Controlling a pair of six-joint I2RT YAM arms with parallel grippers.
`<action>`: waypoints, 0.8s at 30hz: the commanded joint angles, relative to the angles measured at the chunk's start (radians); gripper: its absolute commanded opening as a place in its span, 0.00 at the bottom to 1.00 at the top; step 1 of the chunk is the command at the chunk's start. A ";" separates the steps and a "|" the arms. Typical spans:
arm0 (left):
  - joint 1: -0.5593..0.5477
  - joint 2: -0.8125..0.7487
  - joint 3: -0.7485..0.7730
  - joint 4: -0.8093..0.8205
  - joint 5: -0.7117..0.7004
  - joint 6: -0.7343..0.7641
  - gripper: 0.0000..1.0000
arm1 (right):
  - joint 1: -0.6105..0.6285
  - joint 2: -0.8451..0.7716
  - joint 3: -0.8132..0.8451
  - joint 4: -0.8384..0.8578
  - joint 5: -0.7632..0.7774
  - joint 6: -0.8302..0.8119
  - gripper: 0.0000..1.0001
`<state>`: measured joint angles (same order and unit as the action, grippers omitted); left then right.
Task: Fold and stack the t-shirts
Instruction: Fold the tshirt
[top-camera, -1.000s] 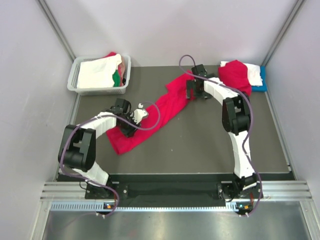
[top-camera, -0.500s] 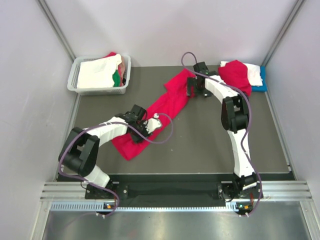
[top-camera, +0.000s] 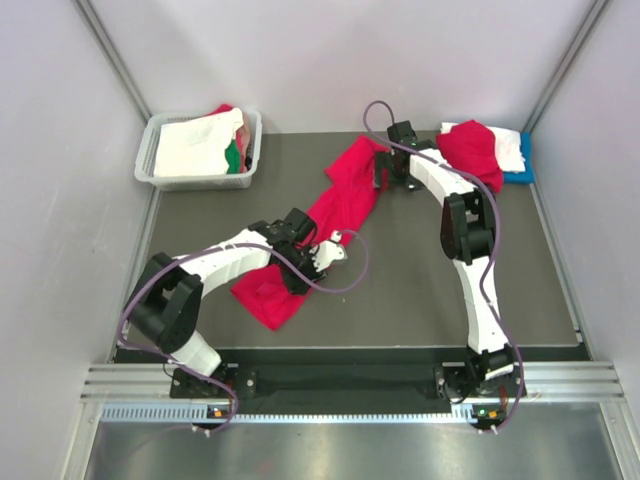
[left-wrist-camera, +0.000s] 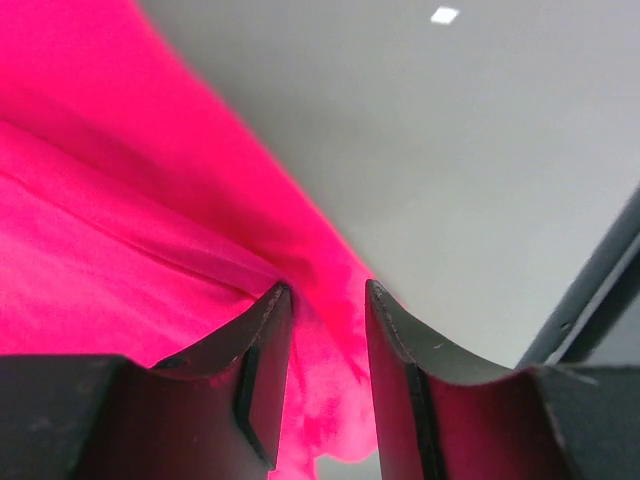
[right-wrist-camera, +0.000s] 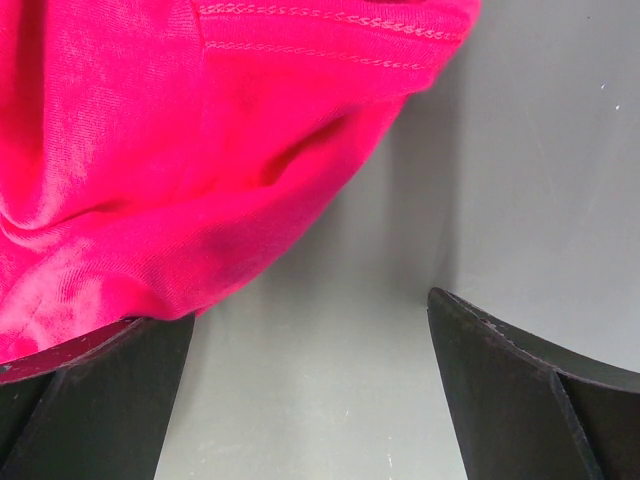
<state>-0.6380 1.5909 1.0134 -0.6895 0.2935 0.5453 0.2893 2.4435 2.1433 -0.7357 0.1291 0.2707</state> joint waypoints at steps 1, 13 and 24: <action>-0.046 0.027 0.068 -0.039 0.073 -0.034 0.40 | -0.024 0.043 0.036 -0.001 -0.014 0.013 1.00; 0.142 0.021 0.053 -0.048 0.045 0.028 0.40 | -0.019 -0.072 -0.108 0.053 0.040 -0.016 1.00; 0.170 -0.014 -0.001 -0.012 0.013 0.024 0.40 | 0.008 -0.199 -0.233 0.084 0.076 -0.024 0.99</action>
<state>-0.4656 1.6203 1.0382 -0.7120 0.3084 0.5533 0.2901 2.3367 1.9434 -0.6399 0.1646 0.2550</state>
